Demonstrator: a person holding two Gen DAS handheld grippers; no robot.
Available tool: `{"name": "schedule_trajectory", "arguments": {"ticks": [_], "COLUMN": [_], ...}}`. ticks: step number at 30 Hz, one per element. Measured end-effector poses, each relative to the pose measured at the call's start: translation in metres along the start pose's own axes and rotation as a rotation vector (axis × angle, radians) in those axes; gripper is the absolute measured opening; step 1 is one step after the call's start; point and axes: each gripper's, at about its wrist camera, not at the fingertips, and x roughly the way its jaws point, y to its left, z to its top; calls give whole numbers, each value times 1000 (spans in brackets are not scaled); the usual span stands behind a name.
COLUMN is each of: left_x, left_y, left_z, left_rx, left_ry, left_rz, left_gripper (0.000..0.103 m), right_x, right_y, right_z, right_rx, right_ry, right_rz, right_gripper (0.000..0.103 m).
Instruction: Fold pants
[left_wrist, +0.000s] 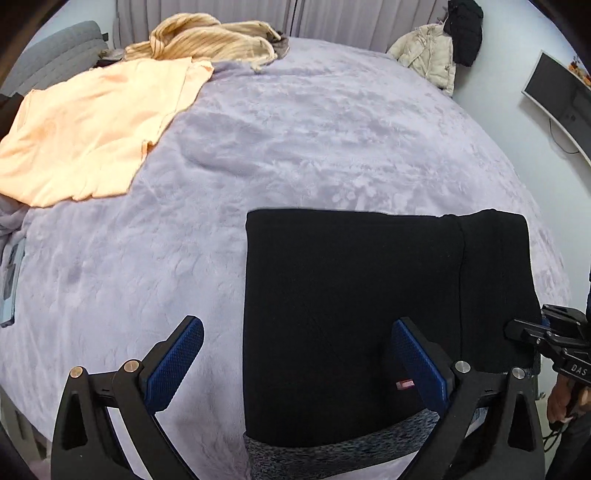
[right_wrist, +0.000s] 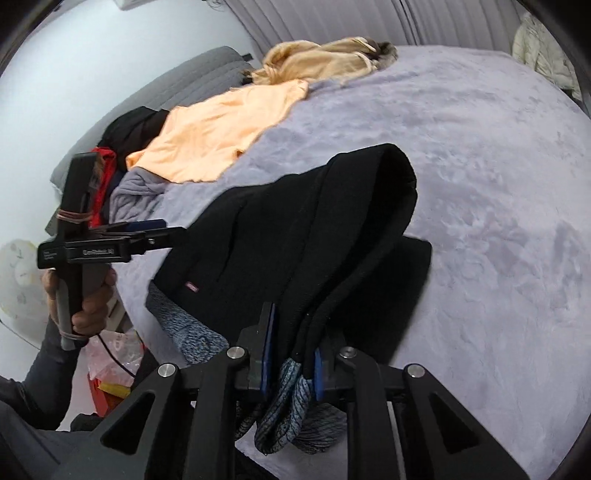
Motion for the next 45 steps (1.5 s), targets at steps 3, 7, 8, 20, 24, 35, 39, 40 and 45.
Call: {"name": "schedule_trajectory", "arguments": {"ticks": [3,7,8,20,24,35,39,40,45], "left_x": [23,18,12,57,74,29,59,63,33], "left_y": [-4,-4,-3,-19,-4,-10,6,13,27], "left_z": [-13,-8,-3,68,67,60,63,57,11], "left_rx": [12,-1,-3,-1,-13,9,-23,-47,-95], "left_ry": [63,52,31,48,72,-30,57,75,29], "left_rz": [-27,-38,-31,159,206,59,265,221,120], "left_gripper": [102,102,102,102,102,103,103,103,103], "right_x": [11,5,0,40,70,83,84,84,83], "right_y": [-27,-29,-27,46,25,21,20,20,24], "right_z": [-11,-7,-3,74,81,65,64,63,55], "right_rx": [94,99,104,-181,-111,-173,-176,-178,-209], "right_ry": [22,20,13,-47,32,7,4,1,-32], "right_rz": [24,8,-28,-230,-273,-327,-328,-326,-336], "right_gripper": [19,33,43,85,78,78,78,78,79]}}
